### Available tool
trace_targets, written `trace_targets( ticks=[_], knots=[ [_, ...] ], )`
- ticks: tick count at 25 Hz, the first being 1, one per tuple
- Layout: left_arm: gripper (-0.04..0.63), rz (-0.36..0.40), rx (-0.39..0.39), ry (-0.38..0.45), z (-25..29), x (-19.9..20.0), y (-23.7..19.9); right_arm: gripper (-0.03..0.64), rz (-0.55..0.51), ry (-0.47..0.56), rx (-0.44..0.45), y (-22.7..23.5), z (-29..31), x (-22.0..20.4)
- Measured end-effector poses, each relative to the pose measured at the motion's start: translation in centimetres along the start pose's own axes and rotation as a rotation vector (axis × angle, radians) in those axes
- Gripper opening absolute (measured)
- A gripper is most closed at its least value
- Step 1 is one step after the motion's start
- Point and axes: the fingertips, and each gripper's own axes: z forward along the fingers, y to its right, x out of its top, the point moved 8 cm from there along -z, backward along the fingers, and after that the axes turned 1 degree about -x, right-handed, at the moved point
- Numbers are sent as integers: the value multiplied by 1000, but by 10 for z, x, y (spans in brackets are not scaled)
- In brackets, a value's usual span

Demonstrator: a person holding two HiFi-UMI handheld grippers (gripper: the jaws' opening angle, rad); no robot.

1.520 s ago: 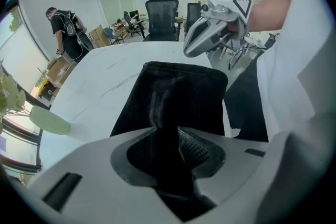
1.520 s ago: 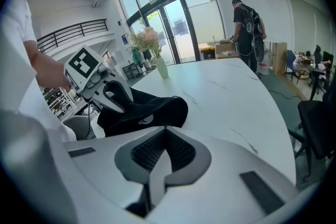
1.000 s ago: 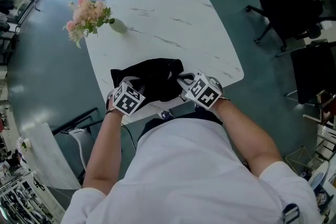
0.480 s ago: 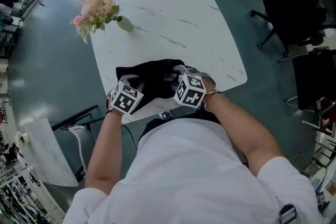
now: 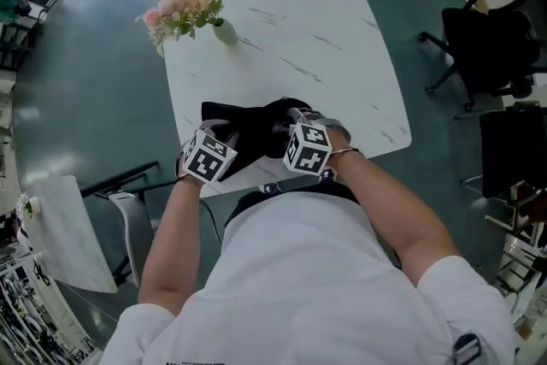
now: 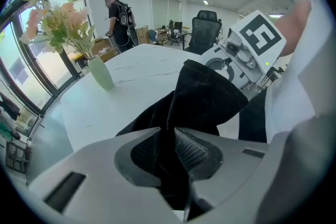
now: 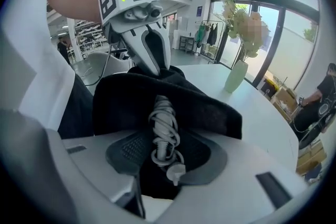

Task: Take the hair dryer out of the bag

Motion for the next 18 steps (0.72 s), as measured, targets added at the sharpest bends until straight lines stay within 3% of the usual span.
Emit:
trace_targets(
  ticks=[13,18],
  knots=[
    [91,12,-20,49,-11,-2,4,207,-20,-53,17,-1,17,9],
    [119,-39,-32,116,-18,-5,2,253,-95,-119,-6,1,32,5]
  ],
)
